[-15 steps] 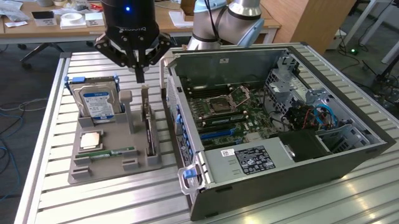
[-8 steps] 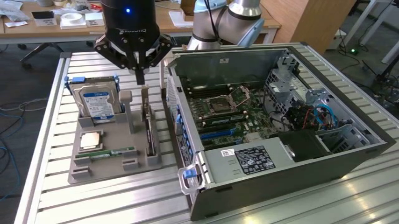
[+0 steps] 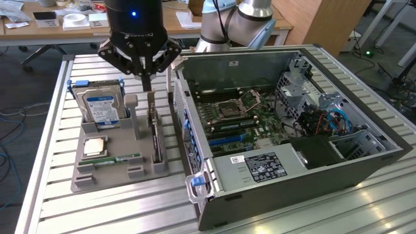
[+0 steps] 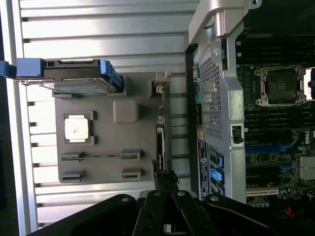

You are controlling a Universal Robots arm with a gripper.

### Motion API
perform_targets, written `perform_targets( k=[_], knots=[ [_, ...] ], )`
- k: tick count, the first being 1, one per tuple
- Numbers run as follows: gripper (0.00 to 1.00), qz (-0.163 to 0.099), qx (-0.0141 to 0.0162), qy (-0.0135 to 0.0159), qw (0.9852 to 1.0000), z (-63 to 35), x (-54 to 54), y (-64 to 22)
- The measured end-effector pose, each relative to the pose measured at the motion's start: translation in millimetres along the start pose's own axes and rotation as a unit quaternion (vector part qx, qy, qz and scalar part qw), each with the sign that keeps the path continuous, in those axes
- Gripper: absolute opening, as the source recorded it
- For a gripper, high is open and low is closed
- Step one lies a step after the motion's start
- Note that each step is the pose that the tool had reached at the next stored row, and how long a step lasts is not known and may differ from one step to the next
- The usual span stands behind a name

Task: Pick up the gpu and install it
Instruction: 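Reach for the gpu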

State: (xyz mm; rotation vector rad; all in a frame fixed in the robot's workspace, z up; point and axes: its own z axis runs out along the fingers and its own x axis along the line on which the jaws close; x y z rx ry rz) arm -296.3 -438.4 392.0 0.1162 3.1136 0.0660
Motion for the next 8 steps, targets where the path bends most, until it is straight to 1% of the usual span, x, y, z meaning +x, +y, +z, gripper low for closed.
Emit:
perform_targets(
  k=[3,8],
  knots=[
    [0.11,0.0,0.0,0.0001,1.0,-0.1,-0.1,-1.7],
    [0.11,0.0,0.0,0.0,1.0,-0.1,-0.1,-1.8]
  ],
)
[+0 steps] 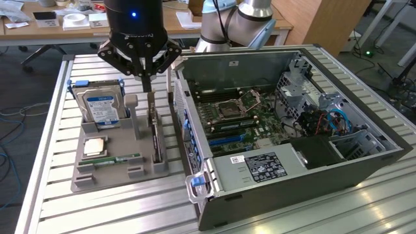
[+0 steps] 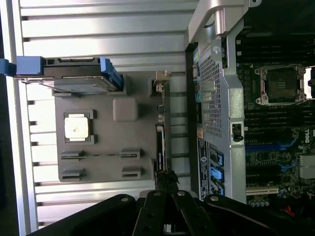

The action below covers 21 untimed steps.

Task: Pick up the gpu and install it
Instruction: 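Reach for the gpu, then pick up the gpu and move the gpu toward the slot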

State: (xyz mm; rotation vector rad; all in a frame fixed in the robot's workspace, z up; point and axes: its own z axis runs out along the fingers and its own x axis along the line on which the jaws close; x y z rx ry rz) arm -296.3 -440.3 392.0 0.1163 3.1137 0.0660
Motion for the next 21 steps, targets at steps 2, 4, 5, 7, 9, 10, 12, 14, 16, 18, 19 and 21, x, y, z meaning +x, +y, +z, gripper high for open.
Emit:
perform_targets(
  k=[2,4,5,7,9,10,12,14,16,18,19,21],
  knots=[
    [0.11,0.0,0.0,0.0,1.0,1.3,0.1,-0.1],
    [0.11,0.0,0.0001,0.0,1.0,2.1,0.1,-0.1],
    [0.11,0.0,0.0001,0.0001,1.0,2.1,0.1,-0.1],
    [0.11,0.0,0.0,0.0,1.0,2.2,0.1,-0.1],
    [0.11,0.0,0.0,0.0,1.0,2.2,0.1,-0.1],
    [0.11,0.0,0.0,0.0,1.0,2.2,0.1,-0.1],
    [0.11,0.0,0.0,0.0,1.0,2.2,0.1,-0.1],
    [0.11,0.0,0.0,0.0,1.0,2.2,0.1,-0.1],
    [0.11,0.0,0.0,0.0,1.0,2.2,0.1,-0.1],
    [0.11,0.0,0.0,0.0,1.0,2.2,0.1,-0.1],
    [0.11,0.0,0.0,0.0,1.0,2.2,0.1,-0.1],
    [0.17,0.0,0.0,0.0,1.0,2.3,0.1,-0.1]
  ],
)
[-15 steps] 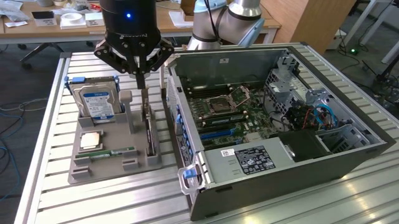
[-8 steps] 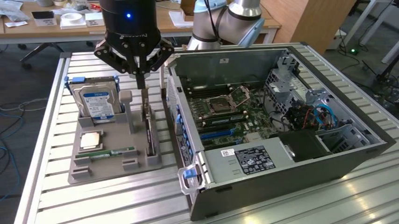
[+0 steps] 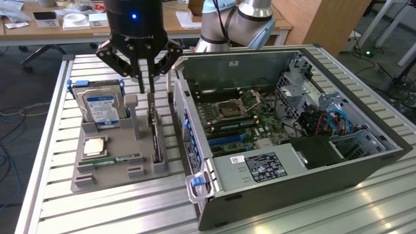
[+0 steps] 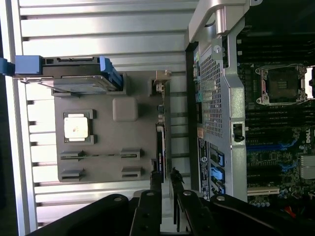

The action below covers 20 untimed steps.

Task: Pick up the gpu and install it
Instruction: 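Pick up the gpu and move the gpu toward the slot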

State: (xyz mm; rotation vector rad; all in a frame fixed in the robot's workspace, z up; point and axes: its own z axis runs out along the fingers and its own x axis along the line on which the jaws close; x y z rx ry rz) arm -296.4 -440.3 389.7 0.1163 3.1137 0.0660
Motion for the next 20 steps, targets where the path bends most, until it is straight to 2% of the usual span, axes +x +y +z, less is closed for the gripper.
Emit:
perform_targets(
  k=[1,2,4,5,6,10,20],
  knots=[
    [0.23,0.0,0.0,0.0,1.0,0.0,0.0,0.0],
    [0.23,0.0,0.0,0.0,1.0,0.0,0.0,0.0],
    [0.35,0.0,0.0,0.0,1.0,0.0,0.0,0.0],
    [0.35,0.0,0.0,0.0,1.0,0.0,0.0,0.0],
    [0.42,0.0,0.0,0.0,1.0,0.0,0.0,0.0],
    [0.42,0.0,-0.0001,-0.0001,1.0,1.3,0.0,0.0],
    [0.42,0.0,0.0,0.0,1.0,19.1,0.5,-0.8]
  ],
)
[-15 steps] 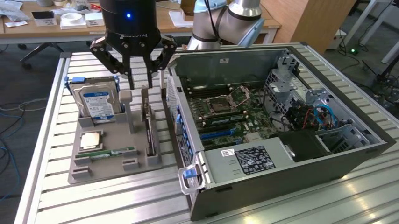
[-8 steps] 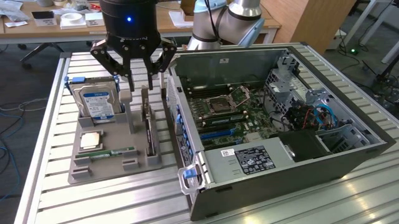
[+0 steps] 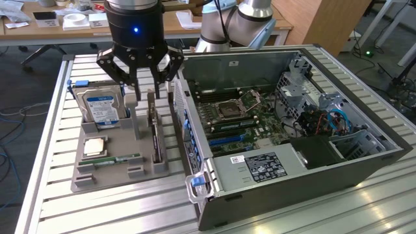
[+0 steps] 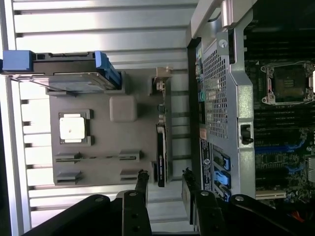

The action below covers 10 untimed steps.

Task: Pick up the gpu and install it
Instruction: 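Pick up the gpu and move the gpu toward the slot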

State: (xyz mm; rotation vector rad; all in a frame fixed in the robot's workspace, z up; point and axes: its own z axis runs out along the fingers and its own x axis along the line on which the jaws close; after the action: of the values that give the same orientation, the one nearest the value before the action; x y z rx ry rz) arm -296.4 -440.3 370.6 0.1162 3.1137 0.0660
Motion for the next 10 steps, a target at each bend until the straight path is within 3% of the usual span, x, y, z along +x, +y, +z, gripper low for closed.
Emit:
perform_targets(
  k=[10],
  knots=[
    [0.42,0.0,0.0,0.0,1.0,18.2,0.4,-0.8]
  ],
)
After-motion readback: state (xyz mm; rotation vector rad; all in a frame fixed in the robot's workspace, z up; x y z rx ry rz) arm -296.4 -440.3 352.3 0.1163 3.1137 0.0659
